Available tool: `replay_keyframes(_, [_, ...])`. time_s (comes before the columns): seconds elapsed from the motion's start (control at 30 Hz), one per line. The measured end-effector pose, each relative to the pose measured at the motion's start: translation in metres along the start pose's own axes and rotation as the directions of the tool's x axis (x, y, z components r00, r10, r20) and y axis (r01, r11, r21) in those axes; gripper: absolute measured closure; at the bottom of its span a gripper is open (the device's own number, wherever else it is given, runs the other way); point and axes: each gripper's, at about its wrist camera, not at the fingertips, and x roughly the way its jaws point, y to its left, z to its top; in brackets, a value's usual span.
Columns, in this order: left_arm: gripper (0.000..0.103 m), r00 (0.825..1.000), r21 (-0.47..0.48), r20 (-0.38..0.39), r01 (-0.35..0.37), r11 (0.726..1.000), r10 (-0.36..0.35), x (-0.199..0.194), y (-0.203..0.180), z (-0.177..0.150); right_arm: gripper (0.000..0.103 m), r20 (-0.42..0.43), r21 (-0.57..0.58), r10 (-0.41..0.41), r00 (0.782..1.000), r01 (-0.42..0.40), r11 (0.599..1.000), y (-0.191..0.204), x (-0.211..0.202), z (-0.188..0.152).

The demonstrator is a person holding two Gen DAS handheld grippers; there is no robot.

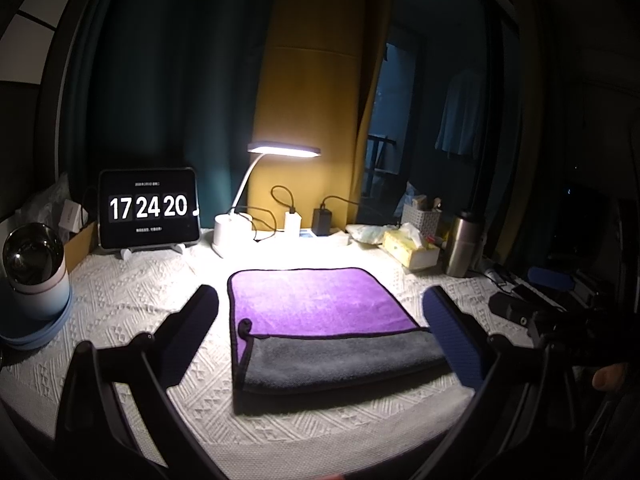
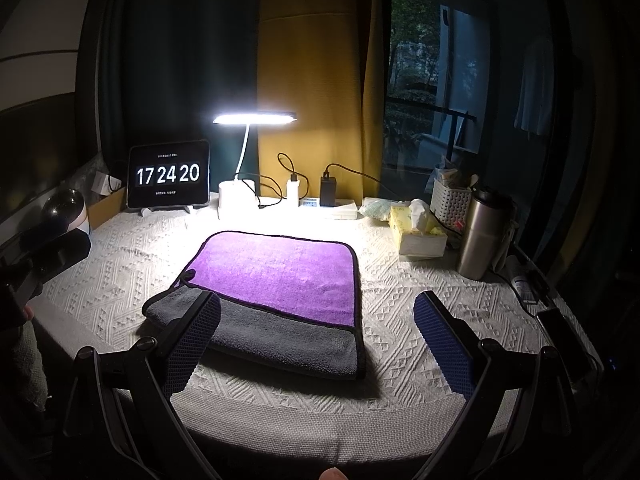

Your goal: Fold towel

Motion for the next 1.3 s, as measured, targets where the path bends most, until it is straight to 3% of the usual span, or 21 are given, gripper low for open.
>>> replay_keyframes(0.63, [0.000,0.999,-0.007,-0.034,0.008,1.000,-0.009,0.014,0.006,-0.007,0.004,-0.020,0.007,0.007,1.000,-0.006,1.000,-0.001,0.010,-0.004])
replay_keyframes(0.77, [0.000,0.998,-0.005,-0.068,0.009,1.000,-0.010,0.026,0.007,-0.011,0.005,-0.041,0.014,0.014,0.999,-0.014,1.000,-0.006,0.019,-0.007])
replay_keyframes(1.03, [0.001,0.989,-0.024,-0.147,0.006,1.000,-0.009,0.055,0.016,-0.019,0.016,-0.095,0.042,0.033,0.995,-0.029,0.999,-0.019,0.041,-0.012])
replay_keyframes(1.3, [0.001,0.974,-0.045,-0.227,-0.014,0.999,0.004,0.085,0.026,-0.025,0.019,-0.138,0.057,0.053,0.989,-0.045,0.997,-0.028,0.067,-0.015])
